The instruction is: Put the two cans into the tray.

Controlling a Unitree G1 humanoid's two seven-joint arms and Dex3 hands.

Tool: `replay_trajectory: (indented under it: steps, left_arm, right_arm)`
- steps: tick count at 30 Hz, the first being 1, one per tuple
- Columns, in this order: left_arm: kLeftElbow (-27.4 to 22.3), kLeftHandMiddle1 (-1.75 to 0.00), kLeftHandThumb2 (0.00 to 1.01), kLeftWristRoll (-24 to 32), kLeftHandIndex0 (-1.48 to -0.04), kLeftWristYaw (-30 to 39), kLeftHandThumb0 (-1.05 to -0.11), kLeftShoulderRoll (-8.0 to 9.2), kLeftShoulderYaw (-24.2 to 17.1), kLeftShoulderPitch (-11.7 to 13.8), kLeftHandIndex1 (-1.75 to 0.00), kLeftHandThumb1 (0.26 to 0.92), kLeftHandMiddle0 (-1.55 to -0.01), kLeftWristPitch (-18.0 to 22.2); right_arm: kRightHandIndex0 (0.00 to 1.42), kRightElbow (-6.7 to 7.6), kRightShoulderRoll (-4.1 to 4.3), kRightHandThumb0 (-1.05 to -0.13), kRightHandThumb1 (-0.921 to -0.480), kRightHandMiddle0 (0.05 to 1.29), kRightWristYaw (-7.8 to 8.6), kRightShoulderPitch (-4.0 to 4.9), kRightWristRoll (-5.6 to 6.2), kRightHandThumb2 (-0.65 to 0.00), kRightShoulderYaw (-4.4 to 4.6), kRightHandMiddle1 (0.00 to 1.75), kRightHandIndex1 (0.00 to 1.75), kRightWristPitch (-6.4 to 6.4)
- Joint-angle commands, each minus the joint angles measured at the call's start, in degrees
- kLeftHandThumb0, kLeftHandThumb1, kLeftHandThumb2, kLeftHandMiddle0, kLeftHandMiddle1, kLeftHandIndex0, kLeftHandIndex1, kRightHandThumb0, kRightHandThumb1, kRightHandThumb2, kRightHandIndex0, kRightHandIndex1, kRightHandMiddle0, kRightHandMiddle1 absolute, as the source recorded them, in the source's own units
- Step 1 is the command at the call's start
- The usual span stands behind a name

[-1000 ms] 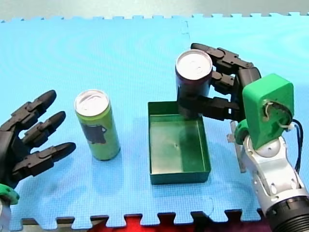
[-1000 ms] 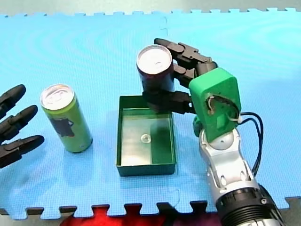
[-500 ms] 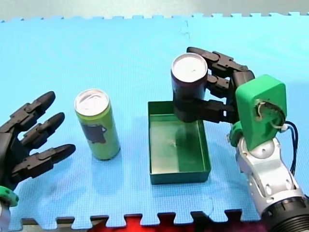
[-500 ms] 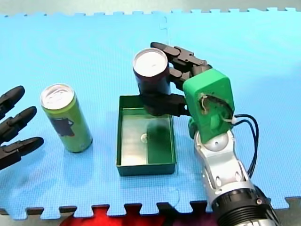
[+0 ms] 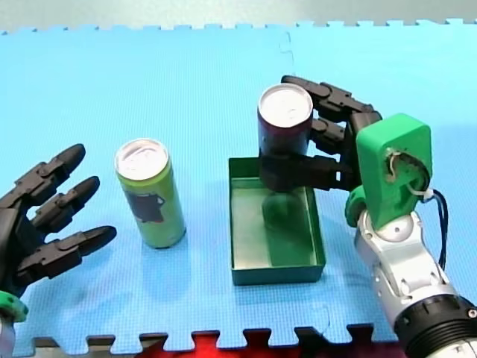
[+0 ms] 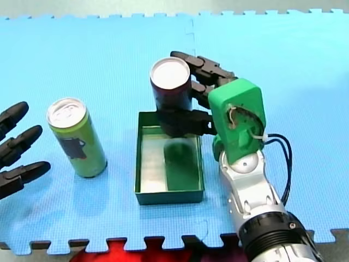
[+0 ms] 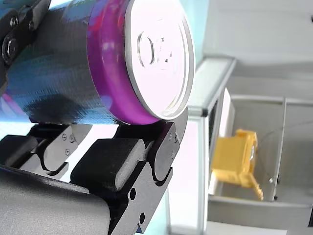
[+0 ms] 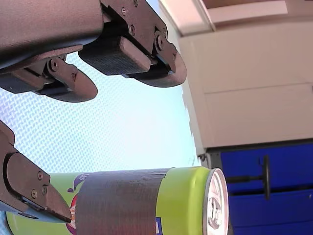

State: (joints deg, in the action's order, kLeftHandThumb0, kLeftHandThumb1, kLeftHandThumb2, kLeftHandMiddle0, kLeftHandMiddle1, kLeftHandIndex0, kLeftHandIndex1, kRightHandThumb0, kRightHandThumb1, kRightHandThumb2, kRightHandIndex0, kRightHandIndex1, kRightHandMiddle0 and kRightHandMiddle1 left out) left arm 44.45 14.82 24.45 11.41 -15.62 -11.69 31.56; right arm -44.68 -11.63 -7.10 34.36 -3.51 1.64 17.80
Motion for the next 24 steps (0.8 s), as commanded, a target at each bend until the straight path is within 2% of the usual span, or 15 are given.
replay_trajectory:
  steps: [1,4,12,16,20,24]
  left_arm:
    - [-0.2,0.00,0.00,0.0,-0.53,-0.2,-0.706,0.23,0.0,0.1,0.00,0.608,-0.55,-0.1]
    - [-0.3,0.00,0.00,-0.2,-0.53,-0.3,-0.708,0.24,0.0,0.2,0.00,0.610,-0.55,0.0]
    - [-0.1,0.00,0.00,-0.1,-0.53,-0.1,-0.711,0.50,-0.1,0.2,0.00,0.613,-0.55,0.3]
    - [-0.2,0.00,0.00,0.1,-0.53,0.2,-0.711,0.76,-0.2,0.4,0.00,0.614,-0.55,0.2]
    - [-0.9,0.00,0.00,0.4,-0.53,0.5,-0.713,1.04,-0.4,0.8,0.00,0.615,-0.55,0.0]
    - [-1.8,0.00,0.00,0.4,-0.53,0.6,-0.713,1.15,-0.4,1.1,0.00,0.615,-0.55,-0.4]
  right_arm:
    - [1.34,0.01,0.03,-0.427,-0.750,1.20,-0.20,0.64,0.07,0.000,-0.07,0.00,0.00,0.85]
    - [1.33,-0.24,-0.18,-0.427,-0.750,1.20,-0.35,0.86,0.07,0.000,-0.06,0.00,0.00,0.74]
    - [1.33,-2.26,-0.63,-0.428,-0.748,1.19,-0.16,1.92,0.69,0.000,-0.62,0.00,0.00,1.06]
    - [1.33,-3.28,-0.90,-0.429,-0.746,1.19,0.41,2.19,1.67,0.000,-1.36,0.00,0.00,1.27]
    - [1.33,-5.95,-0.92,-0.431,-0.746,1.19,1.85,2.67,3.19,0.000,-2.55,0.00,0.00,2.78]
    - [1.33,-7.71,-0.86,-0.433,-0.748,1.19,2.43,2.86,3.46,-0.001,-2.99,0.00,0.00,4.65]
